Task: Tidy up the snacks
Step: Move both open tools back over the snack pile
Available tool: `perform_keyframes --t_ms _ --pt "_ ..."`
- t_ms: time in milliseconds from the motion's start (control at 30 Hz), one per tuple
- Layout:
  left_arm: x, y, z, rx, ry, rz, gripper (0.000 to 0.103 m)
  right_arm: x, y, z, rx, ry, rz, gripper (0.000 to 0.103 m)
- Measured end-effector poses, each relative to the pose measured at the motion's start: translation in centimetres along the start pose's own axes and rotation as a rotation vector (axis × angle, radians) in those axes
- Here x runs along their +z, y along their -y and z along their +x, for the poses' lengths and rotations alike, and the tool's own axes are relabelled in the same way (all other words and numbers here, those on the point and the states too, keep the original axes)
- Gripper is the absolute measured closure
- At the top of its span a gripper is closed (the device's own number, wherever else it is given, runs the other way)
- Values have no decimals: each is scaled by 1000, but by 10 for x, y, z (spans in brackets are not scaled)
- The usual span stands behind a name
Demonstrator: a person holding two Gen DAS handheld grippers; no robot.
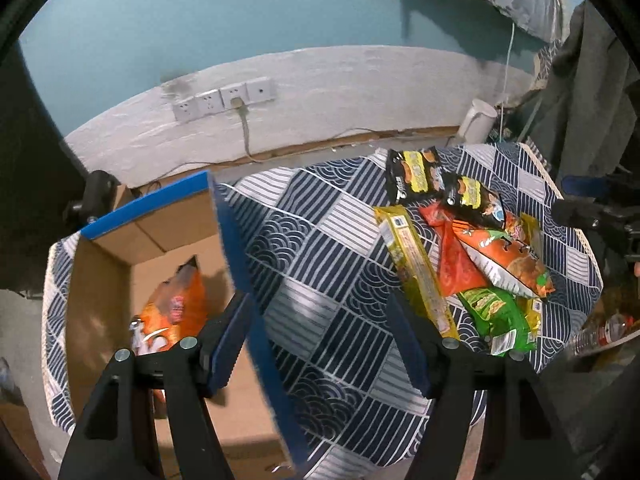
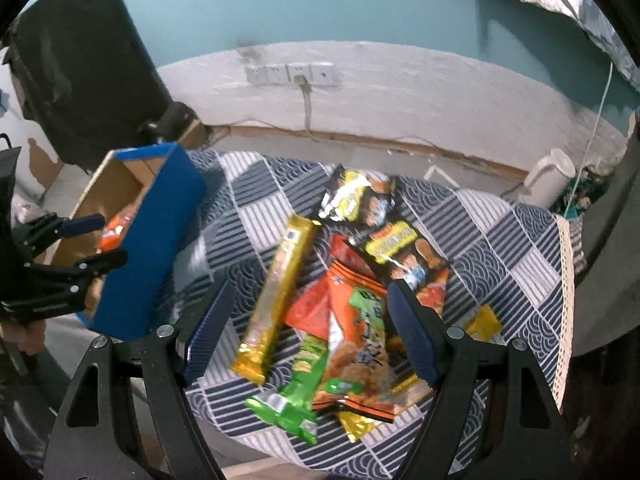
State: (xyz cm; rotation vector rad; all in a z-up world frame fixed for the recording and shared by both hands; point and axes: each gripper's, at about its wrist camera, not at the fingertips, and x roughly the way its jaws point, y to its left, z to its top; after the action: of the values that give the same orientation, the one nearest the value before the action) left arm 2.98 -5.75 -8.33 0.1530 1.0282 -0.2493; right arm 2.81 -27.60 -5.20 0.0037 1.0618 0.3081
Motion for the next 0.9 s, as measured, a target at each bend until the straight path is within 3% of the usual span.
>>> perform_keyframes --t_ms 400,767,800,833,867,900 --pt "2 28 52 -55 -76 18 33 -32 47 64 5 -159 127 24" --pt "1 47 80 -55 -122 67 33 -57 56 103 25 -267 143 24" --pt "1 48 83 -60 -130 65 33 -58 57 106 30 -272 145 25" --pt "1 49 85 -63 -135 64 33 -60 58 107 42 -276 149 35" --pt "1 51 87 -66 -140 64 33 -61 59 108 56 -280 155 53" --pt "2 52 89 -69 -145 64 33 -63 61 110 71 -289 163 57"
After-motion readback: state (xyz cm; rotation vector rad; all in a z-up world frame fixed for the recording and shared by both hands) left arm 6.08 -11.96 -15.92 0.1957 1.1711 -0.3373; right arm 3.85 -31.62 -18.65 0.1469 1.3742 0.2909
